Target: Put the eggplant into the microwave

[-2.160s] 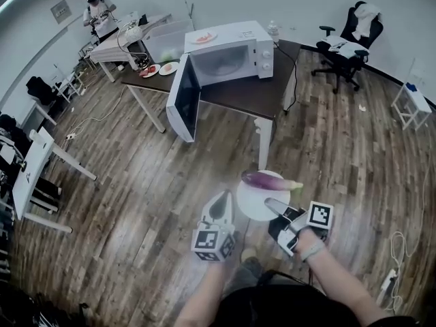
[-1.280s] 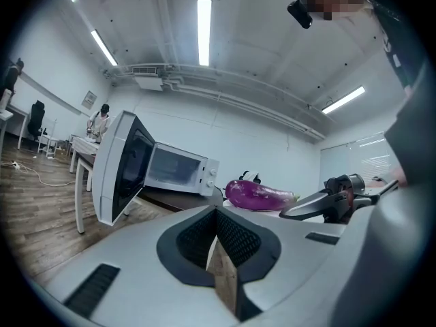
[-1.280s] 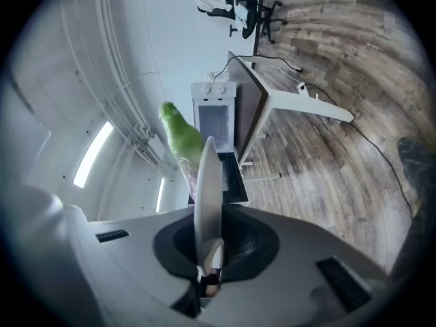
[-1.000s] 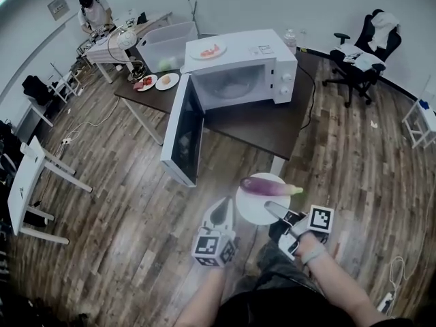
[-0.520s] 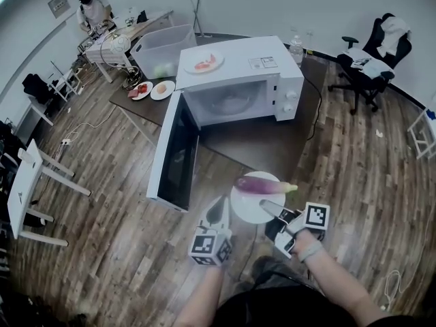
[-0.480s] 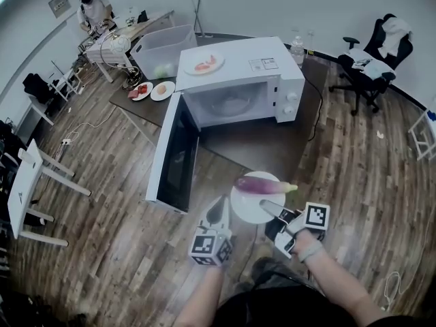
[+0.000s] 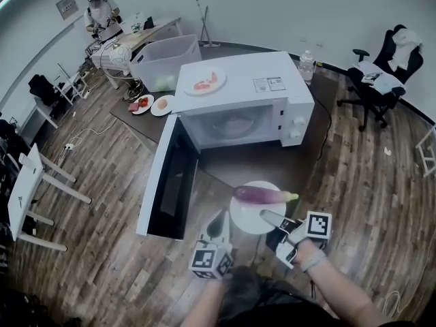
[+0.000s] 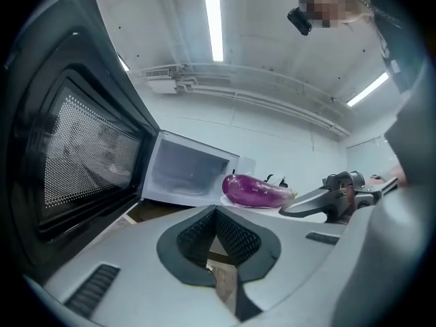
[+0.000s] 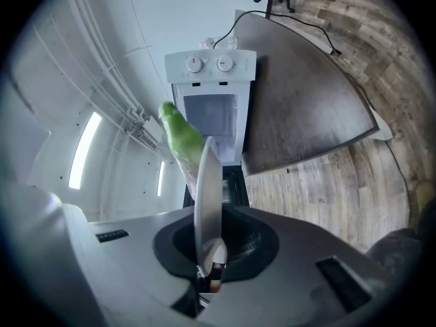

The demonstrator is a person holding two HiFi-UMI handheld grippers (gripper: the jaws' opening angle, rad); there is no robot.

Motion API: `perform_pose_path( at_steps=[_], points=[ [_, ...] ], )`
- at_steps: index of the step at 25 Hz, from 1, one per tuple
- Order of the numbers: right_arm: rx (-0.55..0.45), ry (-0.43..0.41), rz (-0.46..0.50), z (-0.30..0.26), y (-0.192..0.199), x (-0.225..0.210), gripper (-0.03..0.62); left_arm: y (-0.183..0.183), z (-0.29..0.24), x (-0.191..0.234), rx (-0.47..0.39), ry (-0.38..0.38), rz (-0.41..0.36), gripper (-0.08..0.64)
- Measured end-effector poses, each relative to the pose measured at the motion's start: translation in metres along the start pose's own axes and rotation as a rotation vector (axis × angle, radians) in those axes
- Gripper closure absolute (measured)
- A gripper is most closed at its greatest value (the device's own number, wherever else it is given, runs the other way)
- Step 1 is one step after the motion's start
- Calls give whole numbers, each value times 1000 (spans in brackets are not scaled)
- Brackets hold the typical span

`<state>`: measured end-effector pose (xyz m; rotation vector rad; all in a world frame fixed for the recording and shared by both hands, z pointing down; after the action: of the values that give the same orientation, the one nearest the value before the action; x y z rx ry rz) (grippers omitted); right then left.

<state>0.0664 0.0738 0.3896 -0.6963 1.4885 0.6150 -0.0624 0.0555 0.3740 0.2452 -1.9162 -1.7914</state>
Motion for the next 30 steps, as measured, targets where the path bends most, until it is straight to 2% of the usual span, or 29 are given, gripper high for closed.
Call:
perform_pose_path(
  at_steps=[11,16,23,30],
  points=[
    [4,0,-32,-28,-23,-16,584,11,-28,26,-21,-42,-11,560],
    [24,-7,-15,-46,-34,-17,584,9,-39,39,-49,-72,22,560],
    [14,-9,-16,-74,-55,-26,584,25,-61,59,-24,-62,-20,560],
    [1,-7,-14,-101,-74,-35,584,27,-81,74,-43,-52,-15,560]
  ],
)
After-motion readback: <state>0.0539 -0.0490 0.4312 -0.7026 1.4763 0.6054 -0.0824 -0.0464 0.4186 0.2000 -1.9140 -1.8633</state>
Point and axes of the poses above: the fingertips, and each gripper's own axes: z backward along the fingers, x to its left, y out of its underside, the point moved 2 cm from there along z, backward along the fingers, and after that the axes turned 6 degrees about -x, right-handed, at the moved point
